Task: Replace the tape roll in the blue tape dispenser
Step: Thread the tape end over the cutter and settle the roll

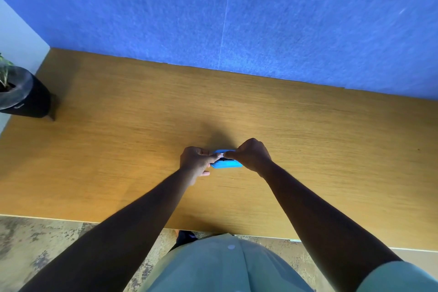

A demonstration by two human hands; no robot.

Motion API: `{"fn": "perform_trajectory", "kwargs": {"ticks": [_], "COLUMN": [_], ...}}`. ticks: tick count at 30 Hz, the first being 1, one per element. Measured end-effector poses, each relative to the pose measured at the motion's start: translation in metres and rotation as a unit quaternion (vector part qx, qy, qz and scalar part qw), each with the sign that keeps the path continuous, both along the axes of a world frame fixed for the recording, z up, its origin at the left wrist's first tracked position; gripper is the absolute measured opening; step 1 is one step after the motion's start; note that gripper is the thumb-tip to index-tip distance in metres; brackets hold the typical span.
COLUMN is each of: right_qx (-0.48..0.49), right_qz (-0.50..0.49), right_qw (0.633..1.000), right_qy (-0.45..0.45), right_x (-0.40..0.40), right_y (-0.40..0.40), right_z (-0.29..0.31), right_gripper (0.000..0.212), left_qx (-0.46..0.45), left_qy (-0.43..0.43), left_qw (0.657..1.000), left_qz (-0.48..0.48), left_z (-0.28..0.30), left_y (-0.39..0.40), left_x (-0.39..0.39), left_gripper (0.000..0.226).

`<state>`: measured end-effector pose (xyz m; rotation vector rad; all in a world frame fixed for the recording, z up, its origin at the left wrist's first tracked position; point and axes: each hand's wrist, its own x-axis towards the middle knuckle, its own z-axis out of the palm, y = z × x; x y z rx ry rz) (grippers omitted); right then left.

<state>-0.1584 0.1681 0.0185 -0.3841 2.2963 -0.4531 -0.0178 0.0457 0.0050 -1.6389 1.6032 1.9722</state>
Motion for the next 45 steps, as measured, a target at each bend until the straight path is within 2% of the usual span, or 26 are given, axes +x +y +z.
{"fn": "perform_trajectory", "kwargs": {"ticks": [4, 13, 19, 23, 28, 38, 45], "right_qx": [0.008, -0.017, -0.031, -0.033, -0.013, -0.025, -0.014], "right_qz": [0.02, 0.024, 0.05, 0.051, 0.046, 0.019, 0.04], "right_qw": [1.0, 0.999, 0.998, 0.998, 0.999, 0.999, 0.999], "right_qy": [0.005, -0.025, -0.001, 0.001, 0.0, -0.012, -0.005], "right_x": [-0.0004, -0.0054, -0.003, -0.0042, -0.0011, -0.0003, -0.0014], "right_y": [-0.0027, 0.001, 0.0027, 0.0063, 0.0013, 0.0027, 0.0007], "right_z": [0.001, -0.0009, 0.0035, 0.0014, 0.0005, 0.0004, 0.0038], "right_gripper": [0.056, 0.032, 0.026, 0.028, 0.044, 0.029, 0.045], "left_qx": [0.006, 0.023, 0.018, 0.015, 0.01, -0.009, -0.009], "left_qy": [0.003, 0.016, 0.019, 0.02, 0.022, 0.02, 0.023], "left_qw": [1.0, 1.0, 1.0, 1.0, 1.0, 1.0, 1.0], "left_qz": [0.01, 0.005, -0.005, -0.005, 0.0, -0.003, 0.001], "left_z": [-0.0013, -0.002, -0.0016, -0.0017, -0.0014, -0.0031, -0.0032], "left_y": [0.002, -0.0014, -0.0021, -0.0014, -0.0004, 0.001, 0.0002], "left_x": [0.0008, 0.0001, -0.0017, -0.0026, -0.0025, -0.0019, -0.0025], "left_gripper": [0.044, 0.039, 0.034, 0.034, 0.037, 0.034, 0.032]}}
